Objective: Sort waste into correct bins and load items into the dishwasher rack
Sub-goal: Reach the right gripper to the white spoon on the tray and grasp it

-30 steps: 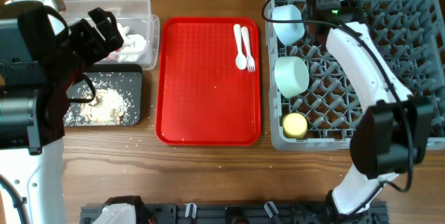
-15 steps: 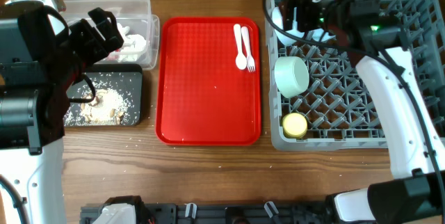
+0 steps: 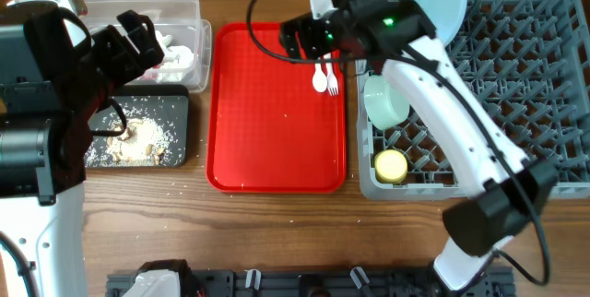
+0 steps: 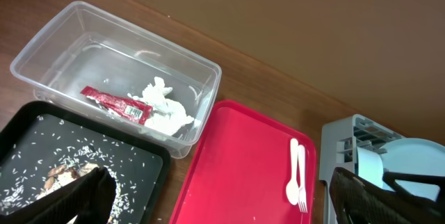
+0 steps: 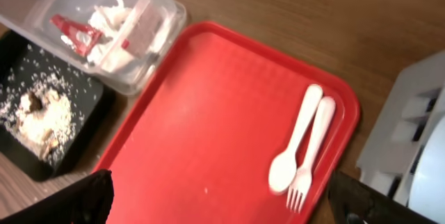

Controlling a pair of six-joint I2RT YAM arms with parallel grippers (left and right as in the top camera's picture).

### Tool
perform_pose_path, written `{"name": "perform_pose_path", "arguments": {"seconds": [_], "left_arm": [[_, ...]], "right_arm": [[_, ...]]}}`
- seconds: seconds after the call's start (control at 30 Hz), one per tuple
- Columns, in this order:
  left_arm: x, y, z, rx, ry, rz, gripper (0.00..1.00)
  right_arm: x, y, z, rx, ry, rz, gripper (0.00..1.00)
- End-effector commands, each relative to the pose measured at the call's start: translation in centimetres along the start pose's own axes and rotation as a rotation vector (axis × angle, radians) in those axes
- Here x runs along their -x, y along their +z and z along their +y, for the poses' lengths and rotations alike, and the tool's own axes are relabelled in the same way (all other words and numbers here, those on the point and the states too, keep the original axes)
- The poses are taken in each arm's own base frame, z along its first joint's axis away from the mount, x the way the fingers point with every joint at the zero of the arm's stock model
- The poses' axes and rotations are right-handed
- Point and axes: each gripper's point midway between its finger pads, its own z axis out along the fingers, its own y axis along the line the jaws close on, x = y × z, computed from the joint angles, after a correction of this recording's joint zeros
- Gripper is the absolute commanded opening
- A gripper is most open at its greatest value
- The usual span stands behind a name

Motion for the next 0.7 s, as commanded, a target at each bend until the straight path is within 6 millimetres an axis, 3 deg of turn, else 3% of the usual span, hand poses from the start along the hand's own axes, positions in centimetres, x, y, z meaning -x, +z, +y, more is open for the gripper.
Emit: {"name": "perform_pose_path", "arguments": {"seconds": [0.0,0.13,0.33,0.57,0.67], "left_arm": [[0.6,-0.3,0.2,0.011,0.009,-0.020,1.00],[0.6,-0.3,0.2,0.011,0.009,-0.020,1.00],[0.6,-0.3,0.2,0.011,0.009,-0.020,1.00],[0.6,-0.3,0.2,0.011,0.009,-0.020,1.00],[0.6,-0.3,0.2,0.011,0.009,-0.020,1.00]], "right_arm": [[-1.3,3.7,-0.4,0.026,0.056,0.109,1.00],[-2.9,5.8,-0.8,0.022,0.085,0.179,1.00],[-2.2,7.4,-1.0,0.015,0.180,0.131,1.00],[-3.5,9.8,-4.9,-0.180,0.220,0.088,0.85],[-4.6,10.9,-5.2,-0.186,0.221,0.102,0.78]]}}
